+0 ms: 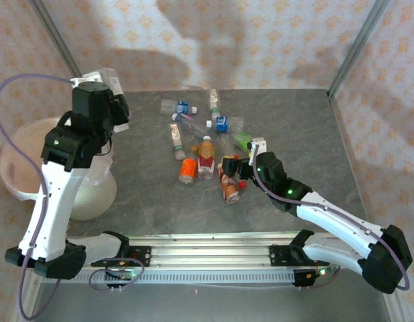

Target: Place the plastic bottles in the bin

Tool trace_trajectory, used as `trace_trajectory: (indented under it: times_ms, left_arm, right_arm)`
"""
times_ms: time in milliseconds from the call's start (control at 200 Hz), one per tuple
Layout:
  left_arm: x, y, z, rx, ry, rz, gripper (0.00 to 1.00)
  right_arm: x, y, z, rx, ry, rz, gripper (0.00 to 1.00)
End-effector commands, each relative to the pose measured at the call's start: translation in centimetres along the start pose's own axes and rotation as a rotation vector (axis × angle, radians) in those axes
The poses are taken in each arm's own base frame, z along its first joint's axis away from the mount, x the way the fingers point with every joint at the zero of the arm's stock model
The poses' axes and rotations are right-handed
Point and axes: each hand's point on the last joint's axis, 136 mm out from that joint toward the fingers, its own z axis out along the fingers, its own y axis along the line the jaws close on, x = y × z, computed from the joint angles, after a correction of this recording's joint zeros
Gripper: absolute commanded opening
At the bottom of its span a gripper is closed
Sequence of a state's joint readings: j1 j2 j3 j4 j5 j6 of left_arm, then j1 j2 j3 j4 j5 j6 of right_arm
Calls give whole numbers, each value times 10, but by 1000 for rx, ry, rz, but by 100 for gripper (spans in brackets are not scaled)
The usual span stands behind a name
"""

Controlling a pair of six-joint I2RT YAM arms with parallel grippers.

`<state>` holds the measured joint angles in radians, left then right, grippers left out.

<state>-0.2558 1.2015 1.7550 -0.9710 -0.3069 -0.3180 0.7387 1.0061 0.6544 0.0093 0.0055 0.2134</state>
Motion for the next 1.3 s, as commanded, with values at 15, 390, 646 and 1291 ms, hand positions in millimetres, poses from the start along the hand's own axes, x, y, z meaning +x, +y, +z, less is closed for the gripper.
trace_trajectory:
  times_ms: [15,390,646,1291]
  left_arm:
    - [-18,54,-27,-265,-77,111,47]
    - [-20,157,-72,-808,-100,220,46]
    - [32,215,-84,-958,53,174,46]
    - [100,261,-37,-960,221,-180,56]
  right_arm:
    - [-21,14,1,-44,-49,-9,99]
    - [-23,28,17,-86,-18,-36,99]
    - [-29,41,22,-129,2,-47,99]
    - [-31,55,31,-173,31,-8,99]
